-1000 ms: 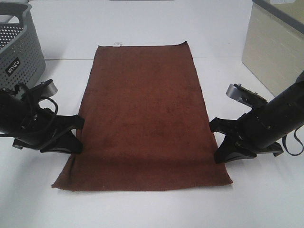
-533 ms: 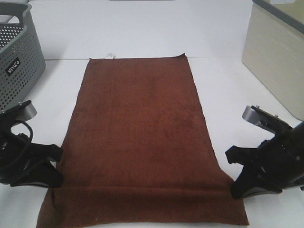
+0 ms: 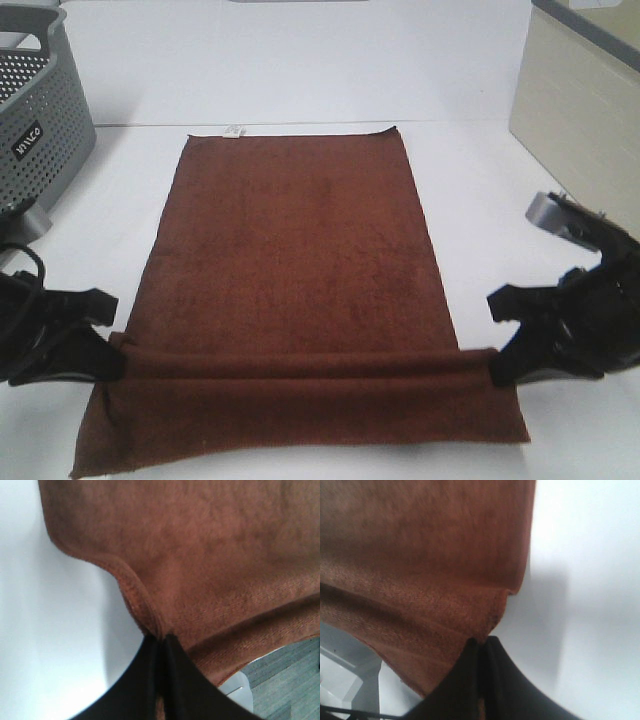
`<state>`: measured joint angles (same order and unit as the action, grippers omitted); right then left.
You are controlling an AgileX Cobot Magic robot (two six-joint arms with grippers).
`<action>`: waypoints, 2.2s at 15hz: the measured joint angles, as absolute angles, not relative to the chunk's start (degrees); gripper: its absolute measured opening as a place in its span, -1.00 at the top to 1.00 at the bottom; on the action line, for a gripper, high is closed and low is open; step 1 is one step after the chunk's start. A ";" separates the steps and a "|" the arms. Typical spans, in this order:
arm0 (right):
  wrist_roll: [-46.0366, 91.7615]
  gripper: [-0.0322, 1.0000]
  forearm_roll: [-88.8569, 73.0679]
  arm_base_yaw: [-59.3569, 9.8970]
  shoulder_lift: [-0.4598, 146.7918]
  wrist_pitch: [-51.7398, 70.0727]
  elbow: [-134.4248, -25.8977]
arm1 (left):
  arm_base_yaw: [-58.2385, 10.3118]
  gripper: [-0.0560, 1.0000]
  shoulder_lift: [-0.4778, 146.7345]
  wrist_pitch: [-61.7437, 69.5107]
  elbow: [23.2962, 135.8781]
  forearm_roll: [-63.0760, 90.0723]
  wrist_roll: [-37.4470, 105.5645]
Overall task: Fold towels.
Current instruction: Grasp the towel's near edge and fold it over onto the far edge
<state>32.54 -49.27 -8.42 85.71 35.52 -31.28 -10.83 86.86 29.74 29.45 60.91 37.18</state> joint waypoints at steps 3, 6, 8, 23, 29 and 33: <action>31.05 0.94 -46.87 -8.42 89.78 37.13 -43.26 | -10.83 0.87 90.30 29.68 37.99 60.68 35.24; 27.90 0.94 -42.63 -8.42 96.60 38.73 -55.52 | -10.83 0.87 98.55 29.68 49.73 57.07 30.88; 26.41 0.94 -39.59 -8.42 102.04 38.79 -63.48 | -10.37 0.87 104.22 30.02 57.75 54.89 27.39; 19.48 0.94 -29.68 -8.37 143.76 39.99 -126.28 | -5.79 0.87 140.37 27.96 112.07 53.11 19.88; 18.91 0.93 -28.99 -8.37 150.97 34.95 -130.52 | -5.79 0.85 149.60 24.18 120.84 53.11 20.00; 18.91 0.06 -28.82 -8.37 151.09 33.40 -130.58 | -5.79 0.13 149.71 24.06 121.12 53.06 23.03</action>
<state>18.91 -28.82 -8.37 151.09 33.40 -130.58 -5.79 149.71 24.06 121.12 53.06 23.03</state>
